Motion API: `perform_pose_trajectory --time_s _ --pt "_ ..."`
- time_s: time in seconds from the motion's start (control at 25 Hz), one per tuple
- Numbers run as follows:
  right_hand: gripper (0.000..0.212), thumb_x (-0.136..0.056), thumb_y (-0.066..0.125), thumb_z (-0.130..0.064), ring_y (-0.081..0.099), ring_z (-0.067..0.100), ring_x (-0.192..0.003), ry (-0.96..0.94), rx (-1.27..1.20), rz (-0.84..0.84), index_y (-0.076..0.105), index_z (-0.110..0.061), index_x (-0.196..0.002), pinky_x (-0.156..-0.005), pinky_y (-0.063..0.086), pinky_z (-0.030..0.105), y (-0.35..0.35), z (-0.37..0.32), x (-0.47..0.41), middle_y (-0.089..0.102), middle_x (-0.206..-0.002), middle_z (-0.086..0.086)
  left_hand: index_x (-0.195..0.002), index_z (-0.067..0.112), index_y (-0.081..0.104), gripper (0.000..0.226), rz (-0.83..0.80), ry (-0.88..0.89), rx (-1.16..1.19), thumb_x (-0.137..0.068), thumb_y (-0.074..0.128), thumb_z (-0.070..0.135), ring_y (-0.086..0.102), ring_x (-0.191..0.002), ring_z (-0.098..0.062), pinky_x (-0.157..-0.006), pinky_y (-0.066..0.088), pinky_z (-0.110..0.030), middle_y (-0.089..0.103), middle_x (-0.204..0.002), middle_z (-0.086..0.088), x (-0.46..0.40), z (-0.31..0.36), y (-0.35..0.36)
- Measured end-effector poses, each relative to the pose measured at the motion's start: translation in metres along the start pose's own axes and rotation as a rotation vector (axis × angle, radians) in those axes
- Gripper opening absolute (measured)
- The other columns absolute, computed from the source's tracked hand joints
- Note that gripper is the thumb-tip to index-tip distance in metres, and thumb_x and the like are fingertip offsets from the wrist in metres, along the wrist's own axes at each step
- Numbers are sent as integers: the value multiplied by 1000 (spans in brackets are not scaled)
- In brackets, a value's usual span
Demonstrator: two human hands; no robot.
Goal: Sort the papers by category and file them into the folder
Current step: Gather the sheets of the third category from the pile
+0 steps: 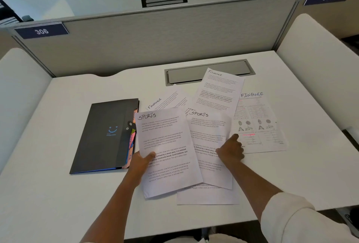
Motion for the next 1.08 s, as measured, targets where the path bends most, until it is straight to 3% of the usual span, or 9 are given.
perform_pose_trajectory --time_s 0.12,0.24,0.32,0.44,0.68,0.8,0.92,1.08 --pt "58 -74 79 -26 56 35 -108 -20 -8 -27 46 -8 -117 -86 49 45 2 4 -4 61 -112 15 -112 18 58 24 7 -5 3 -90 68 19 70 -88 -29 -68 58 -39 71 -102 -7 2 1 0" --pt "26 -73 72 -23 60 32 -99 -65 -20 -47 62 -14 -96 -79 52 37 2 7 -9 65 -98 7 -113 18 58 25 10 -9 -8 -90 68 20 71 -89 -31 -72 59 -43 72 -105 -8 0 -1 0" --pt "10 -74 64 -17 60 29 -86 -118 -97 -84 55 -18 -76 -69 44 31 -1 9 -10 57 -80 2 -114 17 58 26 14 -12 -10 -90 68 20 71 -89 -30 -72 59 -43 72 -105 -8 1 0 2" --pt "16 -78 65 -12 54 24 -76 -198 -346 -94 50 -15 -82 -64 40 28 -19 12 -14 54 -78 0 -110 19 58 21 -1 0 -12 -91 66 19 71 -87 -28 -66 58 -37 72 -101 -7 5 2 8" --pt "46 -80 74 -14 63 23 -92 -249 -696 -44 52 -14 -120 -74 50 31 -85 25 -38 61 -109 0 -112 17 57 22 -5 6 -47 -92 66 21 70 -85 -25 -63 57 -33 71 -100 -6 11 4 21" --pt "48 -81 76 -15 65 22 -88 -282 -870 -13 52 -13 -122 -70 53 30 -112 26 -46 63 -108 1 -109 18 58 19 -16 26 -66 -92 65 21 71 -82 -23 -60 57 -31 72 -97 -5 15 7 32" --pt "49 -80 78 -16 68 18 -86 -315 -1003 31 53 -13 -122 -68 55 29 -131 24 -50 66 -107 1 -113 16 59 24 -48 43 -97 -91 66 25 73 -84 -26 -70 61 -42 73 -101 -7 14 6 41" --pt "49 -74 83 -15 72 20 -85 -379 -1031 -188 58 -10 -116 -71 59 36 -132 19 -53 72 -103 3 -116 14 61 25 -67 64 -64 -93 65 23 73 -86 -26 -71 60 -40 74 -102 -7 19 11 54"
Point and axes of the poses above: each hand's wrist, its own x-axis away from the middle knuckle, its own y-axis out of the palm, z = x × y, the point moved 3 cm from there along -x, towards the middle knuckle
